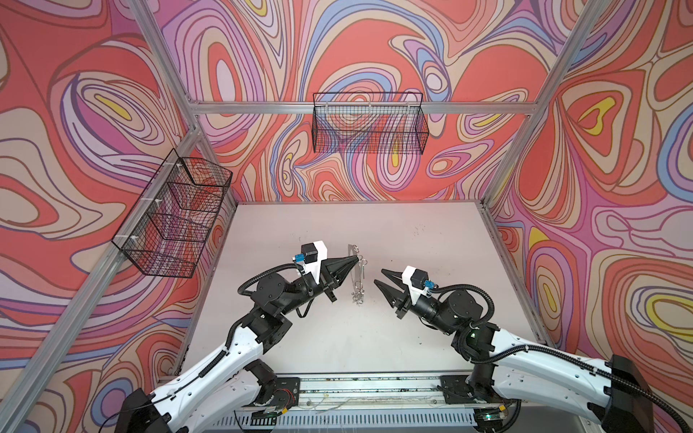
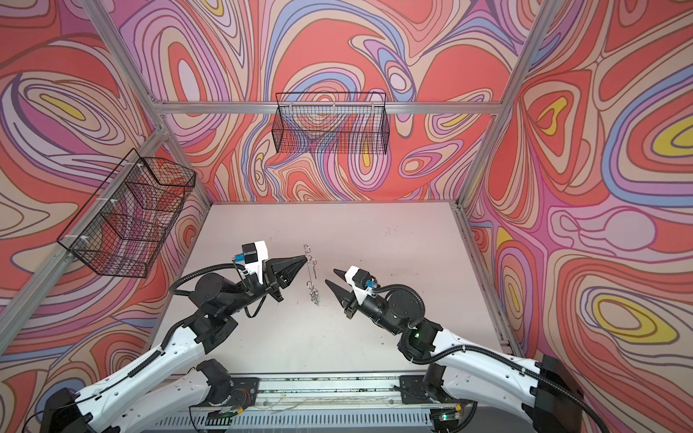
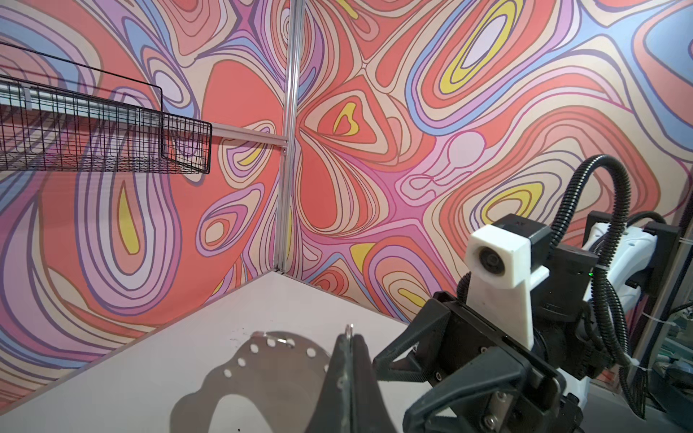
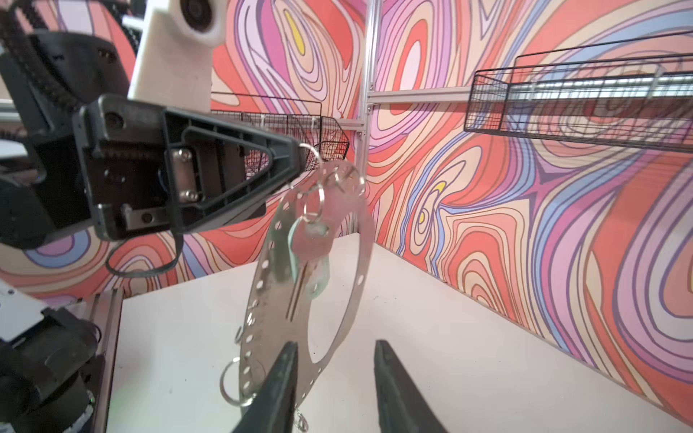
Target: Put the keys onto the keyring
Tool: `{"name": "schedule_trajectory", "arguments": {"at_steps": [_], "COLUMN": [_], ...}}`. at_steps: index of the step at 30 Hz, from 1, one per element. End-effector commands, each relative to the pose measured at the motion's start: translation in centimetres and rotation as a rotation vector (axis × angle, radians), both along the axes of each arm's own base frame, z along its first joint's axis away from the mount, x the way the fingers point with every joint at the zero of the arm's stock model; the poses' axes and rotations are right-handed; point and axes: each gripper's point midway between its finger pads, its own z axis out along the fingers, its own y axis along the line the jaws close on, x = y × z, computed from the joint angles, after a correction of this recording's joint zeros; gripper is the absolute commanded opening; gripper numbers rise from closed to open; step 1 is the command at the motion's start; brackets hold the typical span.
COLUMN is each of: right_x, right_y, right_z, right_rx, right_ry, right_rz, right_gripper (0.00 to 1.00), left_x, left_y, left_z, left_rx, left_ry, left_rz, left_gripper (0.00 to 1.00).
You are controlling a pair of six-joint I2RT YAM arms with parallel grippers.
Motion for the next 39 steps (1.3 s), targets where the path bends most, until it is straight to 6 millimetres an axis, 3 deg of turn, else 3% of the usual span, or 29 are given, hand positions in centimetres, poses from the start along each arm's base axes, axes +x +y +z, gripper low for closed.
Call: {"name": "schedule_trajectory", "arguments": {"at_steps": [1, 5, 11, 19, 29, 39], "right_x": [0.3, 0.1, 0.6, 0.5, 2.1, 1.9], "right_y": [-0.9, 0.0, 0.6, 3.7, 3.8, 4.3], "right_z": [2.9, 4.7, 6.6, 6.7, 5.8, 6.1], "right_rx": [0.144, 0.176, 0.199, 0.140, 0.123, 0.117], "right_ry": [0.064, 0.113, 0.155, 0.205, 0.240, 0.240], "right_rz": [-0.002, 0.107, 0.245, 0.415, 0.387, 0.449], "right_gripper": [0.35, 0.34, 0.34, 0.32, 0.27, 0.15], "left_x": [-0.5, -0.5, 0.2, -0.5, -1.2, -1.3], "left_y": [0.1, -0.3, 0.8, 0.9, 0.9, 0.4], "left_z": [1.9, 1.6, 1.8, 2.1, 2.3, 2.1], "left_rx": [-0.093, -0.113, -0.161, -0.150, -0.152, -0.140], "left_ry": [-0.034, -0.017, 0.009, 0.000, -0.006, -0.004], "left_rz": [-0.035, -0.074, -0.074, -0.110, -0.136, -0.169], "left_gripper": [0.00, 0.00, 0.00, 0.00, 0.00, 0.00]}}
